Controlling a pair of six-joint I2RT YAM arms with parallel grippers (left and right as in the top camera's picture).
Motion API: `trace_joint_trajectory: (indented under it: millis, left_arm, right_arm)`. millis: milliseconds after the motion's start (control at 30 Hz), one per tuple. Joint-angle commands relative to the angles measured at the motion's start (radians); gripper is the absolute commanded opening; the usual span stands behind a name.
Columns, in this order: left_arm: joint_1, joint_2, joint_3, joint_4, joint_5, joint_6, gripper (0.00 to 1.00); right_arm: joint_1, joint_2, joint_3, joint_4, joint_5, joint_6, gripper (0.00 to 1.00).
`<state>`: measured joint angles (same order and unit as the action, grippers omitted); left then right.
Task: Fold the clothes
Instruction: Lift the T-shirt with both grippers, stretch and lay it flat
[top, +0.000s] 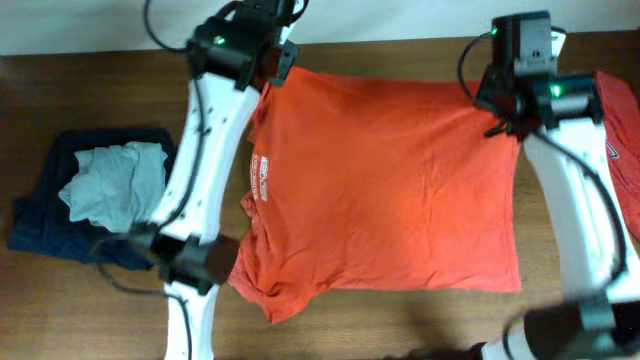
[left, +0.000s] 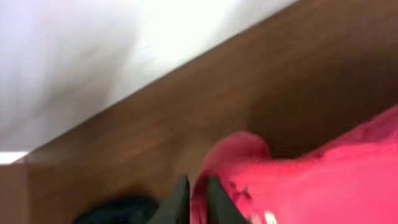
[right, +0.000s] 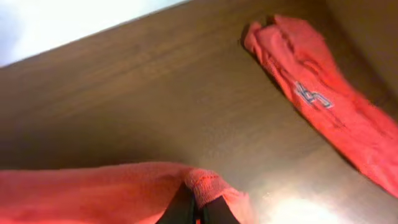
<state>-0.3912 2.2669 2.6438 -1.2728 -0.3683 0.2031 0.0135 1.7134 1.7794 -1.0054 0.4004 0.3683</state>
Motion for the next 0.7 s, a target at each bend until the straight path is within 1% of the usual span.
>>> trace_joint_trajectory:
  millis: [0,33,67,100,133,167,200,233,267,300,333,367,467,533,667]
  left_arm:
    - [0.017,0.088,0.006,0.061,0.014,0.016,0.19]
    - [0.019,0.111,0.006,0.082,0.016,0.016,0.31]
    - [0.019,0.120,0.006,0.090,0.018,0.016,0.40]
    - [0.019,0.134,0.006,0.107,0.017,0.016,0.49]
    - [0.019,0.137,0.006,0.111,0.014,0.016,0.53]
    - [0.021,0.138,0.006,0.116,0.006,0.016,0.62]
    - [0.026,0.138,0.006,0.117,0.001,0.016,0.67]
    - [0.029,0.134,0.010,0.114,-0.016,0.015,0.70]
    - [0.037,0.127,0.015,0.101,-0.039,0.015,0.73]
    - [0.043,0.119,0.021,0.080,-0.047,0.015,0.76]
    - [0.050,0.107,0.023,0.056,-0.047,0.006,0.87]
    - [0.057,0.094,0.023,0.032,-0.047,-0.011,0.95]
    - [0.081,0.051,0.023,-0.067,-0.039,-0.069,0.98]
    - [0.097,0.029,0.023,-0.145,-0.039,-0.083,0.98]
    - [0.143,0.021,0.023,-0.263,-0.039,-0.197,0.98]
  right_arm:
    - [-0.111,0.087,0.003,0.064,-0.175,-0.050,0.08]
    - [-0.144,0.118,0.003,0.089,-0.223,-0.058,0.10]
    - [-0.156,0.129,0.003,0.098,-0.237,-0.059,0.11]
    - [-0.185,0.155,0.003,0.115,-0.262,-0.059,0.20]
    - [-0.197,0.164,0.003,0.122,-0.272,-0.060,0.27]
    - [-0.220,0.179,0.003,0.132,-0.298,-0.080,0.38]
    - [-0.236,0.186,0.003,0.135,-0.313,-0.098,0.51]
    - [-0.259,0.190,0.003,0.132,-0.315,-0.107,0.59]
    - [-0.278,0.189,0.003,0.124,-0.315,-0.110,0.64]
    - [-0.296,0.185,0.003,0.110,-0.320,-0.110,0.66]
    - [-0.310,0.182,0.003,0.095,-0.335,-0.110,0.66]
    - [-0.324,0.177,0.003,0.075,-0.369,-0.110,0.67]
    - [-0.357,0.172,0.003,0.003,-0.500,-0.111,0.67]
    - [-0.361,0.172,0.003,-0.042,-0.578,-0.144,0.67]
    - [-0.361,0.161,0.003,-0.092,-0.703,-0.212,0.67]
